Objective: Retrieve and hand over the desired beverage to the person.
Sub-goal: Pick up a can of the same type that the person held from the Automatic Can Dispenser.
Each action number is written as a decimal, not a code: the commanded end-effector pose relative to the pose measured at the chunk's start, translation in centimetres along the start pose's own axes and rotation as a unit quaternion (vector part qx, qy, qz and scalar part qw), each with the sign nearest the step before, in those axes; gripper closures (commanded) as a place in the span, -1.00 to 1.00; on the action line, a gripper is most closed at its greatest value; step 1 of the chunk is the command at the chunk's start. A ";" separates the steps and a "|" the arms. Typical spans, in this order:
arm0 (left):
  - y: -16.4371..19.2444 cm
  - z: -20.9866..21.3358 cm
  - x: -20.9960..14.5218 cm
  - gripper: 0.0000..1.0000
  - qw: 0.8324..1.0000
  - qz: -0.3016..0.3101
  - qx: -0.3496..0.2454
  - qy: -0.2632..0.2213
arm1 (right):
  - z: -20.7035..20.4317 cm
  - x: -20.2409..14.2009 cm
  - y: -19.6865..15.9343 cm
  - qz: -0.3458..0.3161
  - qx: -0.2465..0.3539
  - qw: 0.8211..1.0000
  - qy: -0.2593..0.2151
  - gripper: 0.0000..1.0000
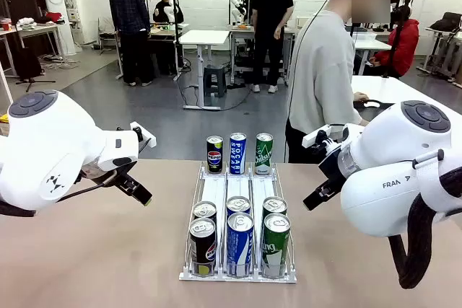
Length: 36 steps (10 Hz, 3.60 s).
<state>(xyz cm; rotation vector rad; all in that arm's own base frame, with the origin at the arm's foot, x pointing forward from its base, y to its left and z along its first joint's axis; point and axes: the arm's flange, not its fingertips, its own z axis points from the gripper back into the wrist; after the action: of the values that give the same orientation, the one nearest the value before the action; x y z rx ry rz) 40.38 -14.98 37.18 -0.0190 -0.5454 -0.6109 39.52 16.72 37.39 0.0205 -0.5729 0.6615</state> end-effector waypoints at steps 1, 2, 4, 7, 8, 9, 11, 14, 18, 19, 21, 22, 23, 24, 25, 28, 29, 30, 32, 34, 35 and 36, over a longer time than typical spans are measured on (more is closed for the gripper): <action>0.0 0.0 0.0 -1.00 1.000 0.000 0.000 0.000 | 0.0 0.0 0.0 0.000 0.000 1.000 0.000 -1.00; 0.0 0.0 0.0 -1.00 1.000 0.000 0.000 0.000 | 0.0 0.0 0.0 0.000 0.000 1.000 0.000 -1.00; 0.0 0.0 0.0 -1.00 1.000 0.000 0.000 0.000 | 0.0 0.0 0.0 0.000 0.000 1.000 0.000 -1.00; 0.0 0.0 0.0 -1.00 1.000 0.000 0.000 0.000 | 0.0 0.0 0.0 0.000 0.000 1.000 0.000 -1.00; 0.0 0.0 0.0 -1.00 1.000 0.000 0.000 0.000 | 0.0 0.0 0.0 0.000 0.000 1.000 0.000 -1.00; 0.0 0.0 0.0 -1.00 1.000 0.000 0.000 0.000 | 0.0 0.0 0.0 0.000 0.000 1.000 0.000 -1.00; 0.0 0.0 0.0 -1.00 1.000 0.000 0.000 0.000 | 0.0 0.0 0.0 0.000 0.000 1.000 0.000 -1.00; 0.0 0.0 0.0 -1.00 1.000 0.000 0.000 0.000 | 0.0 0.0 0.0 0.000 0.000 1.000 0.000 -1.00; 0.0 0.0 0.0 -1.00 1.000 0.000 0.000 0.000 | 5.1 -0.1 1.3 0.021 -0.030 0.998 -0.043 -1.00; -0.5 5.2 1.2 -1.00 0.999 -0.020 0.024 -0.025 | 10.3 0.2 2.1 0.031 -0.054 0.997 -0.051 -1.00; 1.1 13.3 5.0 -1.00 0.999 -0.033 0.011 -0.026 | 19.7 2.2 2.1 0.030 -0.084 0.994 -0.062 -1.00; 1.5 17.2 6.2 -1.00 0.999 -0.049 0.014 -0.019 | 23.5 3.2 2.6 0.051 -0.101 0.992 -0.061 -1.00; 1.3 20.7 7.2 -1.00 0.997 -0.052 0.034 -0.036 | 26.5 3.8 2.9 0.050 -0.125 0.989 -0.063 -1.00; 0.7 23.6 8.0 -1.00 0.996 -0.056 0.051 -0.044 | 28.4 4.4 2.6 0.046 -0.146 0.987 -0.057 -1.00; 0.5 26.1 8.6 -1.00 0.995 -0.050 0.070 -0.050 | 28.6 5.2 2.1 0.036 -0.146 0.988 -0.043 -1.00; 0.6 26.2 7.9 -1.00 0.996 -0.049 0.042 -0.058 | 30.5 3.4 2.6 0.047 -0.134 0.987 -0.070 -1.00; 0.6 26.2 7.9 -1.00 0.996 -0.049 0.042 -0.058 | 30.5 3.4 2.6 0.047 -0.134 0.987 -0.070 -1.00; 0.4 27.5 8.4 -1.00 0.995 -0.054 0.053 -0.060 | 30.4 4.1 2.3 0.048 -0.139 0.987 -0.061 -1.00; 8.6 25.9 6.7 -1.00 0.975 0.006 -0.208 -0.079 | 28.2 0.8 -6.9 -0.025 0.119 0.986 -0.111 -1.00; 14.0 27.2 3.4 -1.00 0.940 0.052 -0.308 -0.138 | 26.2 -3.0 -14.7 -0.150 0.212 0.958 -0.123 -1.00; 16.2 28.3 1.9 -1.00 0.935 0.073 -0.311 -0.155 | 25.7 -4.5 -17.7 -0.198 0.216 0.946 -0.136 -1.00; 17.9 29.7 0.2 -1.00 0.937 0.093 -0.296 -0.162 | 26.0 -5.8 -19.5 -0.229 0.222 0.935 -0.157 -1.00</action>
<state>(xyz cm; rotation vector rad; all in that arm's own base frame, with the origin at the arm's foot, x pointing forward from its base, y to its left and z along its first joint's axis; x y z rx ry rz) 36.51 4.08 64.22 -0.7516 -0.6873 -0.6281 33.67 -7.07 58.04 0.6330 -0.7025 0.4017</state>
